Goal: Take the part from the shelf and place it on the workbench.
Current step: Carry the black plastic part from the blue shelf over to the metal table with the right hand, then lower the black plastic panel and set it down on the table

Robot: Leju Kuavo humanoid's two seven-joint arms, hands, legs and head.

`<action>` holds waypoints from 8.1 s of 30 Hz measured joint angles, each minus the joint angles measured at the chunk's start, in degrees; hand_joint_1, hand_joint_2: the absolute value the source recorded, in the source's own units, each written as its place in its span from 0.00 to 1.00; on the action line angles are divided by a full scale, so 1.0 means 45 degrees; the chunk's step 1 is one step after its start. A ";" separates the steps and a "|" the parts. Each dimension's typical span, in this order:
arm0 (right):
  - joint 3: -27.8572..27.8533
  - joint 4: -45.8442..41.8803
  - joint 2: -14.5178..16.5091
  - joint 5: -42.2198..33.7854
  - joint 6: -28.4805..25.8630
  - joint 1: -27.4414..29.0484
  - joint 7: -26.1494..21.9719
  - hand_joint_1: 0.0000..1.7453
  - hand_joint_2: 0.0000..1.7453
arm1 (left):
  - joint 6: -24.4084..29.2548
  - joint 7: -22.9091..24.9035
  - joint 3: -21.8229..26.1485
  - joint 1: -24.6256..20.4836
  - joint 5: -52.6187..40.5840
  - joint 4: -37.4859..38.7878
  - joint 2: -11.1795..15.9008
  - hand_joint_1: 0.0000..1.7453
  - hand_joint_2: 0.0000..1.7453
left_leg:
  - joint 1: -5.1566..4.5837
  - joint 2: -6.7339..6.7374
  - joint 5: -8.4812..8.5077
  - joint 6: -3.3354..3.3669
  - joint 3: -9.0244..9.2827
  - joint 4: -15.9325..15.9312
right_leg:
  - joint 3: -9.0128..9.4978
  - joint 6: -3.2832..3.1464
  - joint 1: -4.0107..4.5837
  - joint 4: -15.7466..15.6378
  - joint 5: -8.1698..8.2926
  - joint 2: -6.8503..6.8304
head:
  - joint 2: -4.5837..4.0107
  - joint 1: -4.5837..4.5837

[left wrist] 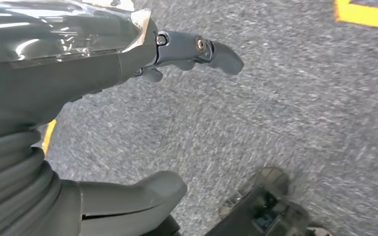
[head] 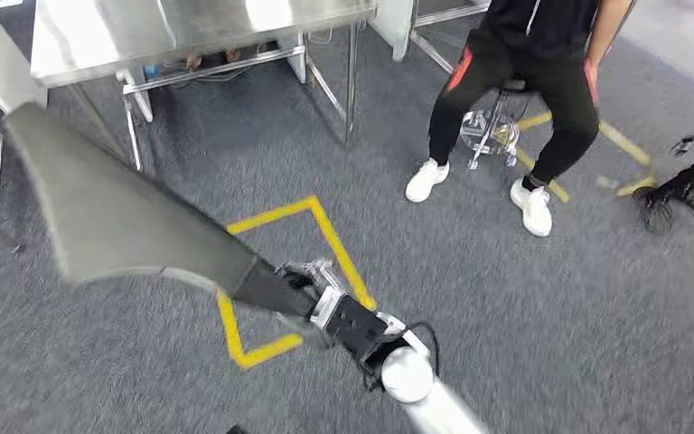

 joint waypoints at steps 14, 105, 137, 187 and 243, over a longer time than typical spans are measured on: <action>-0.0172 -0.0502 -0.0175 0.0185 -0.0318 0.0740 0.0123 1.00 1.00 | 0.0108 0.0035 0.0189 0.0234 -0.0203 0.0015 -0.0106 0.00 1.00 | -0.0073 -0.0007 -0.2283 0.0031 0.1052 -0.0156 | 0.1093 -0.0099 0.0059 -0.1011 -0.0075 0.0049 | 0.0000 0.0007; -0.0149 -0.0259 0.0284 0.0605 -0.0548 0.0153 0.0155 1.00 1.00 | 0.0056 0.0155 0.0481 0.0090 -0.0798 0.0018 -0.0234 0.00 1.00 | -0.0040 -0.0025 -0.0415 -0.0031 -0.0226 0.0463 | 0.0139 0.0036 -0.0022 -0.0204 0.0115 -0.0133 | 0.0000 -0.0058; -0.0141 -0.0132 0.0401 0.0627 -0.0591 0.0035 0.0157 1.00 1.00 | 0.0075 -0.0023 0.0487 0.0181 -0.0985 0.0013 -0.0214 0.00 1.00 | -0.0070 -0.0020 -0.0760 0.0067 0.0458 -0.0186 | 0.0287 0.0012 0.0041 -0.0281 0.0112 -0.0022 | 0.0000 -0.0011; 0.0354 0.0209 0.0693 0.3082 -0.2217 -0.1002 0.1353 1.00 1.00 | -0.0341 0.0871 0.0716 -0.0630 -0.1304 -0.0782 -0.1141 0.00 1.00 | -0.0232 -0.0207 0.0327 0.0663 0.2808 -0.3571 | -0.0965 0.1007 -0.0005 -0.0237 0.0998 -0.0058 | 0.0001 0.0081; 0.1628 1.1155 0.0171 1.1884 -0.1323 -0.7515 1.0731 0.50 0.50 | -0.1796 0.1871 0.0414 -0.1745 -0.2199 -0.1497 -0.1512 0.00 1.00 | -0.0296 -0.0078 0.0135 0.0490 0.2829 -0.3581 | -0.0889 0.0463 0.0048 -0.0421 0.1205 0.0082 | 0.0000 0.0083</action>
